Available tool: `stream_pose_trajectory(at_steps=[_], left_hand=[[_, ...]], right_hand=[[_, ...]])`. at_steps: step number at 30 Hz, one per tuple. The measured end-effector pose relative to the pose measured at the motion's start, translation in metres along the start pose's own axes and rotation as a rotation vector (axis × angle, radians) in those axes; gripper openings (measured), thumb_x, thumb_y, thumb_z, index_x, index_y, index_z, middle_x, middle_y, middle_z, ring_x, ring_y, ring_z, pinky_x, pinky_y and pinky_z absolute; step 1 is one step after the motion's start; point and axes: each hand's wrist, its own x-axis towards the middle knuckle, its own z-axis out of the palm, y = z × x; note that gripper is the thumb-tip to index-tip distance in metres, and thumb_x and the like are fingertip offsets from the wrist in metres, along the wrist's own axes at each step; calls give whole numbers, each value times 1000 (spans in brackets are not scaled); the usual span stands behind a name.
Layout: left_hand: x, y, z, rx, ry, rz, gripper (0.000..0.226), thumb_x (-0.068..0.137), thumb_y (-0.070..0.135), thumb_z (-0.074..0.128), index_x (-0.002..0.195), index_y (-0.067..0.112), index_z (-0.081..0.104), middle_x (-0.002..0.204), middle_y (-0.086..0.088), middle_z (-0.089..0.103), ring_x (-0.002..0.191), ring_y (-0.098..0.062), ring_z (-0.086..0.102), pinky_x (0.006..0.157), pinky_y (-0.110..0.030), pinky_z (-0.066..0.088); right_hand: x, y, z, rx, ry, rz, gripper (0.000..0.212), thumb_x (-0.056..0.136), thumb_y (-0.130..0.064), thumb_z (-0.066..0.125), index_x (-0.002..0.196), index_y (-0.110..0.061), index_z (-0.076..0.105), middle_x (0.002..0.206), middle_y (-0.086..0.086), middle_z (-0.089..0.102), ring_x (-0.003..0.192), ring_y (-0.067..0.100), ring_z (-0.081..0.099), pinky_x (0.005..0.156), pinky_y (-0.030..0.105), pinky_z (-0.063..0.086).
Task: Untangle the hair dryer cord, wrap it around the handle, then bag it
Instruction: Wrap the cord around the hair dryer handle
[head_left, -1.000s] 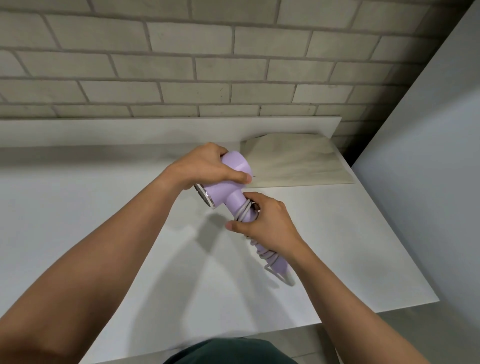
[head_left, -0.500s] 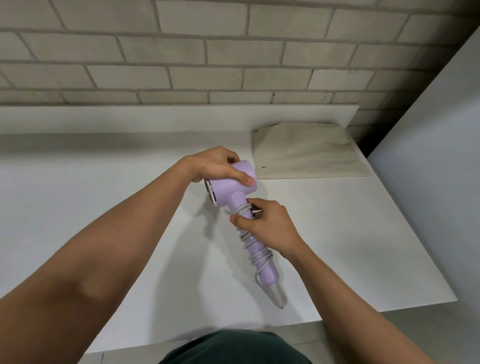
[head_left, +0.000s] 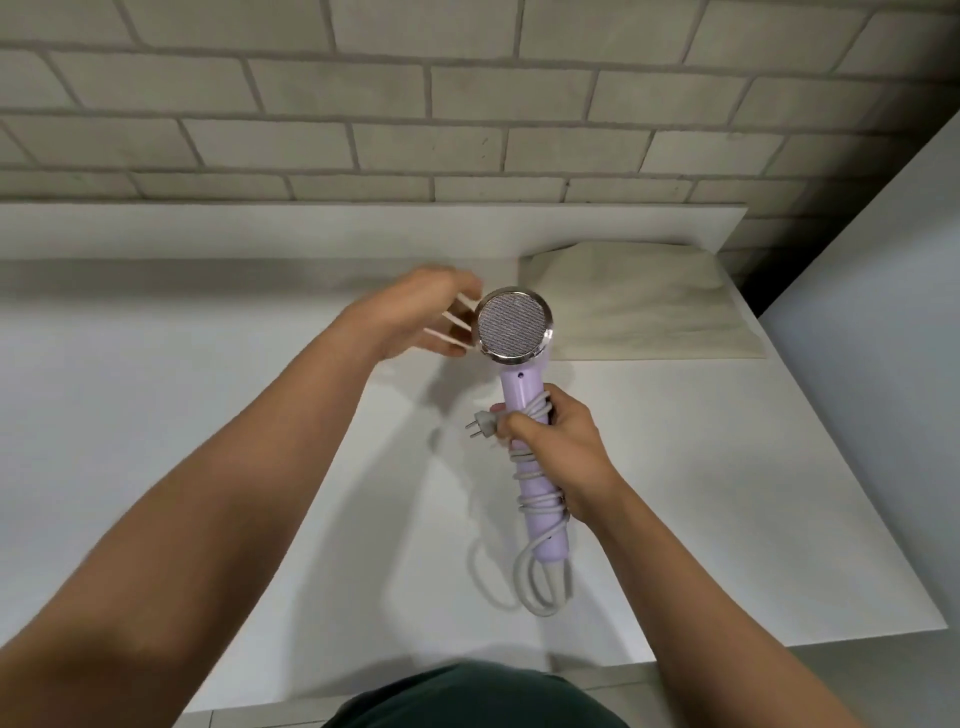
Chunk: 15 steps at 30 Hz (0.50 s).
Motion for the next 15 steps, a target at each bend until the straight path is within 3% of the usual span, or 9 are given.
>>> stream_pose_trajectory(at_steps=[3,5,7,12,15], left_hand=[[-21,-47,4,-98,-46,-63,14,95,11,58,108,10,64,104,-14,73,86,-25,74,76,-38,60],[-38,-74,17,-221,-208,-144,19,95,4,62,113,10,64,108,-17,72,91,-25,75,75,-37,61],[-51,-89,29,-373,-312,-158,25,95,1,65,119,8,65,112,-17,73,101,-29,75,86,-41,61],[-62,-104,48,-625,-261,-46,34,95,-5,62,128,3,64,116,-15,73,105,-27,73,86,-32,61],[-68,-107,55,-647,-216,12,30,93,0,65,122,6,70,113,-14,75,103,-24,74,83,-29,60]], right_hand=[[4,1,1,51,28,-11,19,85,-12,68,103,-10,70,99,3,79,77,15,64,71,32,54],[5,3,6,86,47,-15,17,87,-13,67,103,-11,70,98,10,76,76,15,65,67,30,55],[6,6,12,100,44,-26,18,86,-15,67,104,-10,68,100,10,77,81,16,70,72,32,59],[2,9,18,122,33,-69,18,89,-10,63,105,-12,69,94,-6,79,86,10,74,72,25,57],[2,12,18,111,36,-94,30,79,-26,66,107,-14,70,98,-2,79,91,15,75,78,31,61]])
